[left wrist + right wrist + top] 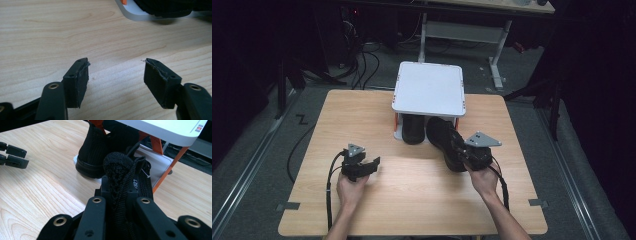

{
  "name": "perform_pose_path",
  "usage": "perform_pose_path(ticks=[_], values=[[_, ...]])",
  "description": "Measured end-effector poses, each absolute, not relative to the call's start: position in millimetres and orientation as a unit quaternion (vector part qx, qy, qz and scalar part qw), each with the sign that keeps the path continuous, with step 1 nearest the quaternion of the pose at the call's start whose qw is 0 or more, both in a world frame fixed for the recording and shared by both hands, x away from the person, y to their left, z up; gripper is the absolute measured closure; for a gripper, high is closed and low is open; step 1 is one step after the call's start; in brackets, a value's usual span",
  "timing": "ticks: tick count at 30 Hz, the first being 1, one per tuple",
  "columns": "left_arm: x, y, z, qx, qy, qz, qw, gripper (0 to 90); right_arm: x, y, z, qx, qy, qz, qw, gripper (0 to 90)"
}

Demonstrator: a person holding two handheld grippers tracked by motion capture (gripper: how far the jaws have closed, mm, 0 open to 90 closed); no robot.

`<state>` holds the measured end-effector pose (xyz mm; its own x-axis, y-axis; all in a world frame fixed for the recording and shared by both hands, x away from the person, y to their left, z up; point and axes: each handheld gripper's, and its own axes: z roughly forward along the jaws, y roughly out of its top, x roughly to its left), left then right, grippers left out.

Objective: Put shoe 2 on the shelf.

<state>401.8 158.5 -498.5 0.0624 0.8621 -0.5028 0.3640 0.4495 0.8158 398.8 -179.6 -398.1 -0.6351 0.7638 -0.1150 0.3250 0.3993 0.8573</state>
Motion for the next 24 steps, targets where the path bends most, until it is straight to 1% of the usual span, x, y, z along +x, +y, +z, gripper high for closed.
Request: perform_pose_path(ticks=[15, 24], values=[[421.6, 142.8, -451.0, 0.482, 0.616, 0.222, 0.582, 36.4, 411.8, -173.1, -409.6, 0.355, 0.798, 0.421, 0.245, 83.5], [435.4, 133.1, -410.9, 0.479, 0.593, 0.221, 0.609, 36.2, 421.9, -170.6, -417.3, 0.365, 0.799, 0.416, 0.235, 83.3]])
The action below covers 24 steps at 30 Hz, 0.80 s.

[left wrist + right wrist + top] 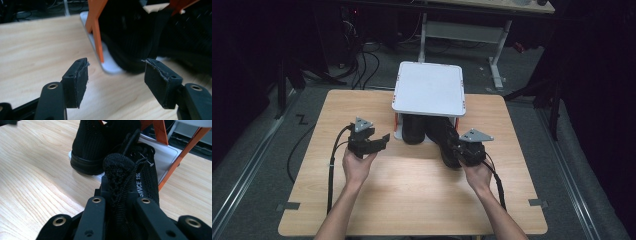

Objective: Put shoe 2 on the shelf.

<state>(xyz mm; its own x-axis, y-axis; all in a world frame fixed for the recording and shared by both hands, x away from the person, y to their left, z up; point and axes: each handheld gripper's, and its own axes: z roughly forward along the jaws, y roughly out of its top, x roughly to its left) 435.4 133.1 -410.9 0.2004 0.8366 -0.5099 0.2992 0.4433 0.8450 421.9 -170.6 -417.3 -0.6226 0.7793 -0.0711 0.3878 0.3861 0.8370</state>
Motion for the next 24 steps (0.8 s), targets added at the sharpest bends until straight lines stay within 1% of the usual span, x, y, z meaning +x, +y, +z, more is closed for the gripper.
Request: perform_pose_path(ticks=[5, 10, 13, 19, 22, 24], values=[[446.9, 125.6, -383.0, 0.472, 0.579, 0.219, 0.628, 36.4, 426.5, -167.3, -422.9, 0.369, 0.801, 0.411, 0.230, 83.2], [464.0, 117.7, -365.7, 0.479, 0.573, 0.235, 0.623, 36.4, 430.6, -163.7, -427.0, 0.370, 0.804, 0.409, 0.223, 83.3], [471.8, 115.4, -355.6, 0.475, 0.572, 0.235, 0.626, 36.4, 432.3, -163.4, -429.1, 0.372, 0.805, 0.406, 0.220, 83.3], [491.7, 109.4, -348.2, 0.477, 0.582, 0.233, 0.616, 36.3, 435.2, -163.0, -431.0, 0.373, 0.805, 0.407, 0.218, 83.3], [502.0, 107.2, -351.2, 0.477, 0.590, 0.240, 0.606, 37.1, 436.5, -162.9, -431.6, 0.376, 0.803, 0.408, 0.216, 83.2], [508.1, 105.8, -355.0, 0.485, 0.597, 0.244, 0.591, 37.0, 437.3, -163.1, -431.8, 0.378, 0.802, 0.410, 0.214, 83.3]])
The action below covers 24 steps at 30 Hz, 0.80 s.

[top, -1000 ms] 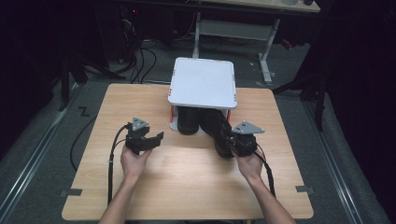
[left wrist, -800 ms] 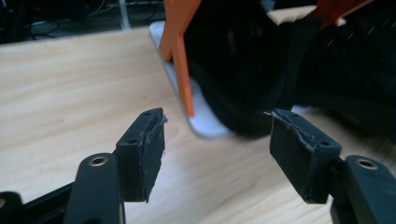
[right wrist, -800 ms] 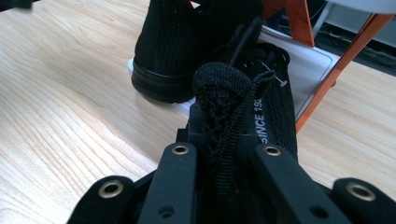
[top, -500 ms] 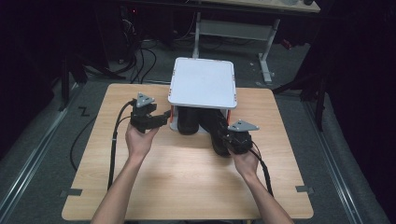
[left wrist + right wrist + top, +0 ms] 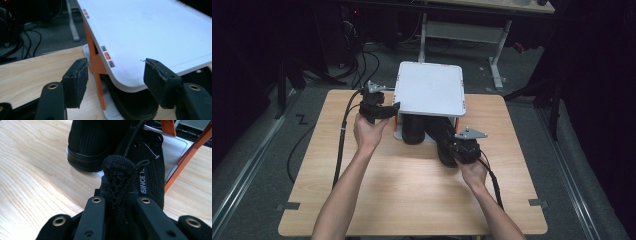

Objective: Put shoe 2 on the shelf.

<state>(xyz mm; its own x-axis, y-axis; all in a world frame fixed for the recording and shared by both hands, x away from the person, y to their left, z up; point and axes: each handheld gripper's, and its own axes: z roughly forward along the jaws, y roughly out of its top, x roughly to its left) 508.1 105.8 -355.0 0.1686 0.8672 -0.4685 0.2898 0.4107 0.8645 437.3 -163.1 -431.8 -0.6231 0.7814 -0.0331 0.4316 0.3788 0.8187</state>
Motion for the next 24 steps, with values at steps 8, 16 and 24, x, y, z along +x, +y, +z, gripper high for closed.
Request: perform_pose_path(ticks=[8, 16, 24], values=[[514.6, 101.3, -358.6, 0.478, 0.603, 0.229, 0.597, 41.1, 441.1, -161.6, -433.4, 0.383, 0.800, 0.410, 0.214, 83.2], [514.5, 95.3, -359.1, 0.481, 0.593, 0.219, 0.607, 46.4, 451.6, -156.2, -438.3, 0.393, 0.798, 0.405, 0.213, 82.9], [513.6, 91.9, -358.8, 0.491, 0.586, 0.227, 0.603, 49.5, 466.4, -152.6, -439.9, 0.410, 0.792, 0.400, 0.214, 82.6]])
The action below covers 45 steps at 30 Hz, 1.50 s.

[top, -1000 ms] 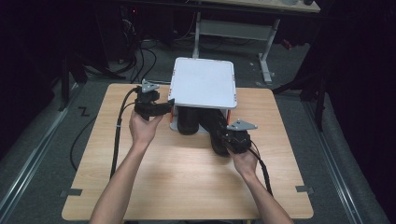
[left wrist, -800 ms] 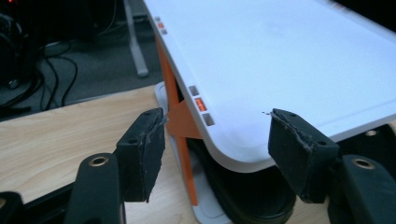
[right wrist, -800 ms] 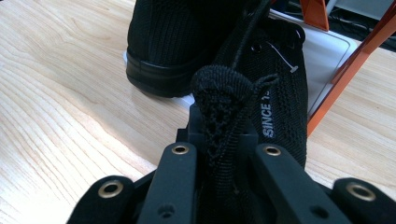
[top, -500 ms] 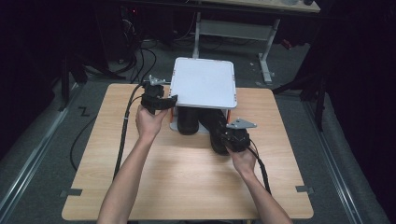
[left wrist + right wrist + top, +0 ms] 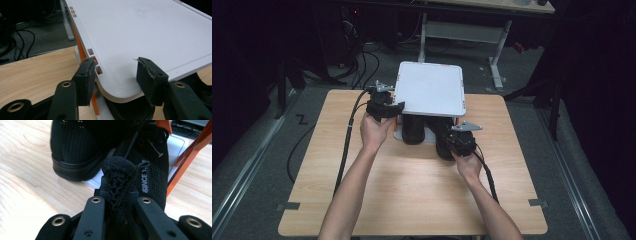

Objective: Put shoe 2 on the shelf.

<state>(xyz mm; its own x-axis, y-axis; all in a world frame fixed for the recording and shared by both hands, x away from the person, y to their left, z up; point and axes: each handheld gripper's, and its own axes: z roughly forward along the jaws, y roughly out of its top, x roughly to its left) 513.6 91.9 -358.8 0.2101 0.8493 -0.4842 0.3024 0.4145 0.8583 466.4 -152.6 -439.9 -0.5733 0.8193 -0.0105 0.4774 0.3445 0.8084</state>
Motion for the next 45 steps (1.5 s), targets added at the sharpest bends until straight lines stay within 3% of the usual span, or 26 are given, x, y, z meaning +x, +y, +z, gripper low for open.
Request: perform_pose_path(ticks=[6, 10, 14, 21, 30, 45], values=[[514.0, 91.4, -358.0, 0.490, 0.592, 0.226, 0.599, 49.8, 472.6, -149.9, -441.0, 0.411, 0.790, 0.400, 0.218, 78.8], [514.1, 91.8, -358.1, 0.490, 0.591, 0.224, 0.600, 49.8, 468.1, -152.9, -436.4, 0.408, 0.788, 0.407, 0.217, 60.7], [513.8, 91.7, -358.3, 0.491, 0.590, 0.226, 0.600, 49.7, 455.5, -163.3, -428.2, 0.399, 0.786, 0.417, 0.221, 51.0], [513.7, 91.2, -358.4, 0.492, 0.588, 0.228, 0.600, 49.8, 428.1, -181.1, -429.8, 0.381, 0.795, 0.416, 0.223, 54.8], [513.7, 91.3, -358.4, 0.493, 0.587, 0.227, 0.600, 49.9, 440.4, -174.7, -437.9, 0.386, 0.798, 0.416, 0.204, 70.2], [513.7, 94.0, -357.7, 0.495, 0.588, 0.223, 0.600, 52.3, 481.7, -150.3, -435.5, 0.406, 0.795, 0.392, 0.224, 71.0]])
